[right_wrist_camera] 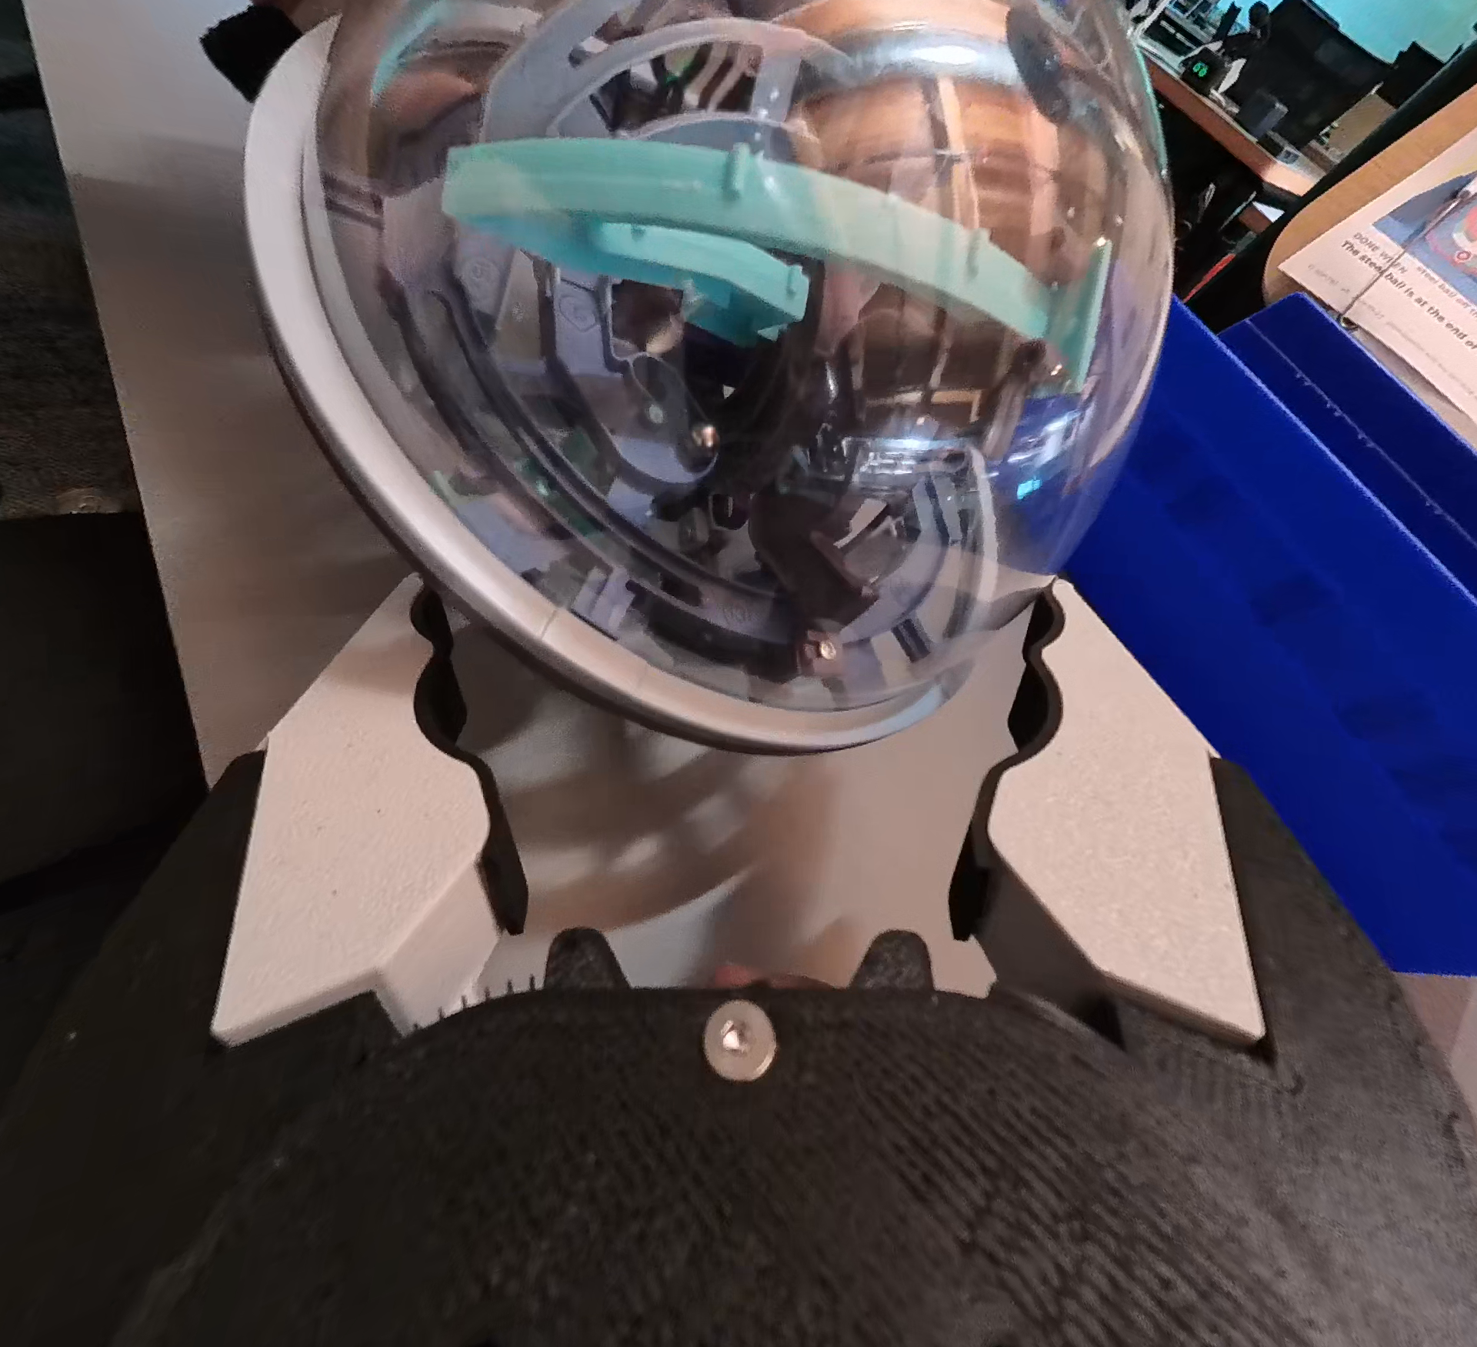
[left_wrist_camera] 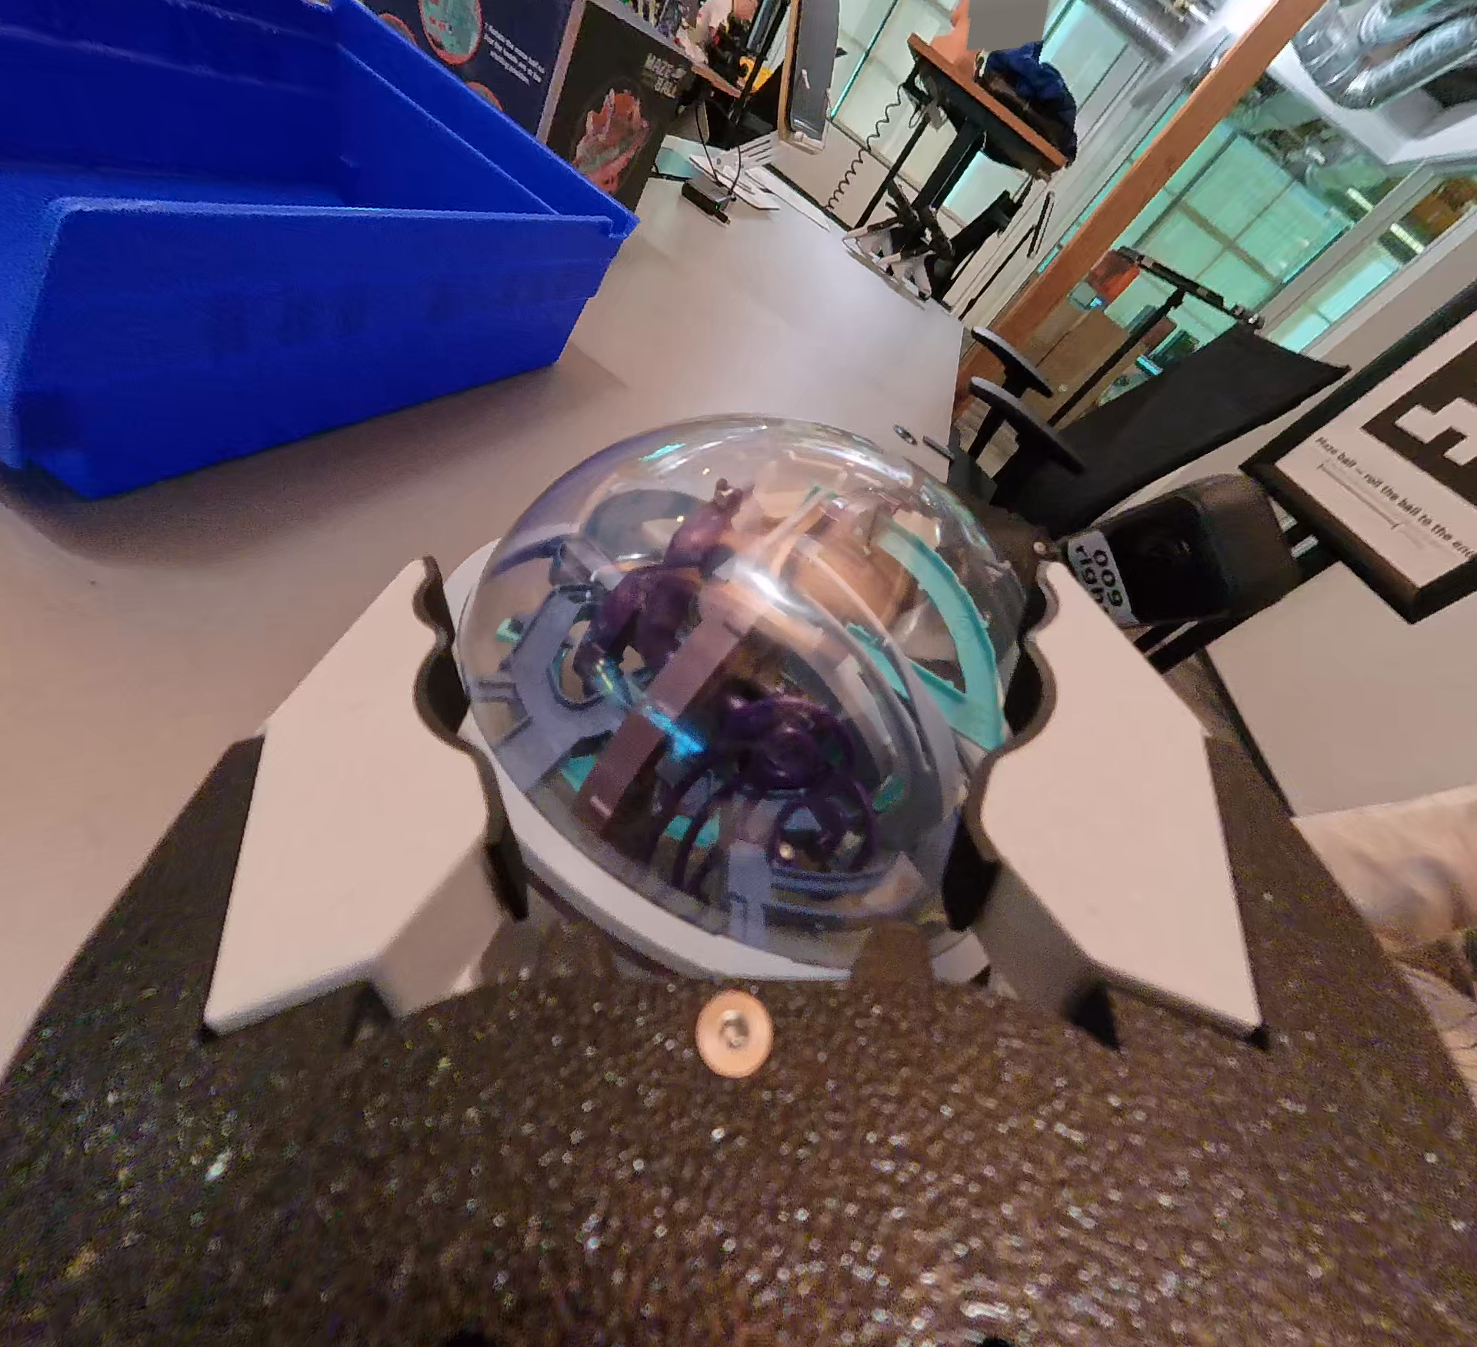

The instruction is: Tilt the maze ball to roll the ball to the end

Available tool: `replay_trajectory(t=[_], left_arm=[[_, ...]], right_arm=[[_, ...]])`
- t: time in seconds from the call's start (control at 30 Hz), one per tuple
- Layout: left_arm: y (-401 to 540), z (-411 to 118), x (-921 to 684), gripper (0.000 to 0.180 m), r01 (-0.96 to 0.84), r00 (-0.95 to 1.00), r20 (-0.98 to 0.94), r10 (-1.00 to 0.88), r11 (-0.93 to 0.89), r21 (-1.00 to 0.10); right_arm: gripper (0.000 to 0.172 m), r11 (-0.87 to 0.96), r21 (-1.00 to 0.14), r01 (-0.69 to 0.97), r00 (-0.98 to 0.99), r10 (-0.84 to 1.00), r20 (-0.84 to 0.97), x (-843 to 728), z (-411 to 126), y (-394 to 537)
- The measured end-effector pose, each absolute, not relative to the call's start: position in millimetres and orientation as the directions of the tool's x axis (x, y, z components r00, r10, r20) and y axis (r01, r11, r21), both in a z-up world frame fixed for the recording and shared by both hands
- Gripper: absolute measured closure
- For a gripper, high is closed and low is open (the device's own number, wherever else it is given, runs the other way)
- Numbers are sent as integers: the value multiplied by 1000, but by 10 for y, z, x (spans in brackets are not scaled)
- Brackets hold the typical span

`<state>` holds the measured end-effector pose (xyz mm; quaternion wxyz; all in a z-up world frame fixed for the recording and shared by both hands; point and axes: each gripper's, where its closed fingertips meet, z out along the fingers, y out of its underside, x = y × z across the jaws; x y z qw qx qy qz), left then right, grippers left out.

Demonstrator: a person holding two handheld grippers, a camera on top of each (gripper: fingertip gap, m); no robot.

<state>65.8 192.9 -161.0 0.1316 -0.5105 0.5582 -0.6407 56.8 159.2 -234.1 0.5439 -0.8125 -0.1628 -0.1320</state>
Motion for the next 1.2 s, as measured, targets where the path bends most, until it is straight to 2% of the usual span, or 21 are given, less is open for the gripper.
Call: replay_trajectory(t=[0.3,0.47,0.83,1.0,1.2], left_arm=[[2015,-1643,661,48,-439,-413,628,-660,-460,-772],[2047,-1644,662,49,-437,-411,650,-640,-487,-756],[2030,-1701,698,50,-489,-411,784,-465,-613,-620],[2058,-1654,712,51,-439,-451,740,-499,-598,-671],[2118,-1445,710,46,-256,-530,592,-607,-551,-794]], right_arm=[[37,-316,-857,408,913,118,391,552,-2270,1597],[36,-292,-855,428,903,112,414,538,-2226,1621],[28,-171,-896,409,912,121,393,459,-2063,1620],[27,-134,-899,417,908,115,404,435,-2000,1633],[27,-118,-896,427,902,117,415,412,-1983,1652]])
